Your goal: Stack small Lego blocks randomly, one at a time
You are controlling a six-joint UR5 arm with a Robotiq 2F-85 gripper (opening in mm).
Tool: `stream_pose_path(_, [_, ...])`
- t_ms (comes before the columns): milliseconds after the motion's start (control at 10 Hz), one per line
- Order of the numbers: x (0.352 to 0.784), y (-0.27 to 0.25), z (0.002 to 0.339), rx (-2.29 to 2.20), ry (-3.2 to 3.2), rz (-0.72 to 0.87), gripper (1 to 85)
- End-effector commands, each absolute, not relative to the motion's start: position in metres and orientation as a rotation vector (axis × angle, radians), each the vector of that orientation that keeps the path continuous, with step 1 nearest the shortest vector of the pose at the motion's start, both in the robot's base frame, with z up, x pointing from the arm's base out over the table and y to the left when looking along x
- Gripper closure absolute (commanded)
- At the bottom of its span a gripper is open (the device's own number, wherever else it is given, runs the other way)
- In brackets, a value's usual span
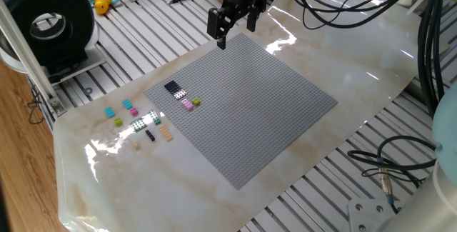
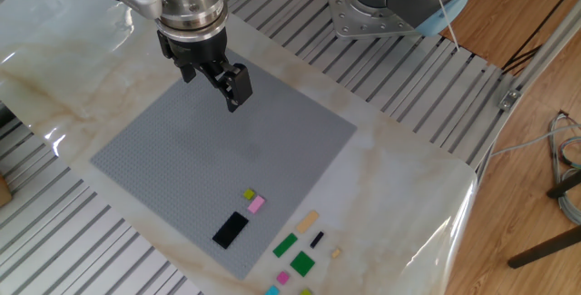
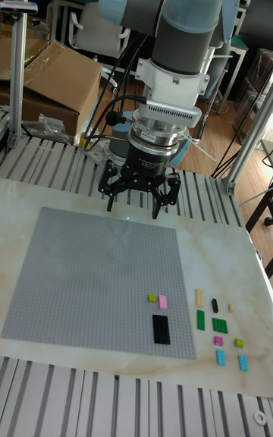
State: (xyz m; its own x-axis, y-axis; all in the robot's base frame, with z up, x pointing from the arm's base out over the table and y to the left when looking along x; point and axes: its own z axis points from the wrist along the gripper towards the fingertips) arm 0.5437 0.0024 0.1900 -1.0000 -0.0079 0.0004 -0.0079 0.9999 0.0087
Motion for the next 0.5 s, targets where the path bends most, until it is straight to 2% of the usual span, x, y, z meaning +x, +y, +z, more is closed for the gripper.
stream_pose_path(0, [0.5515,0.0082,0.1902,0.04,-3.171,-0.035,84.3])
stream_pose_path(400, [0.5511,0.0082,0.1887,0.038,-3.168,-0.016,84.3])
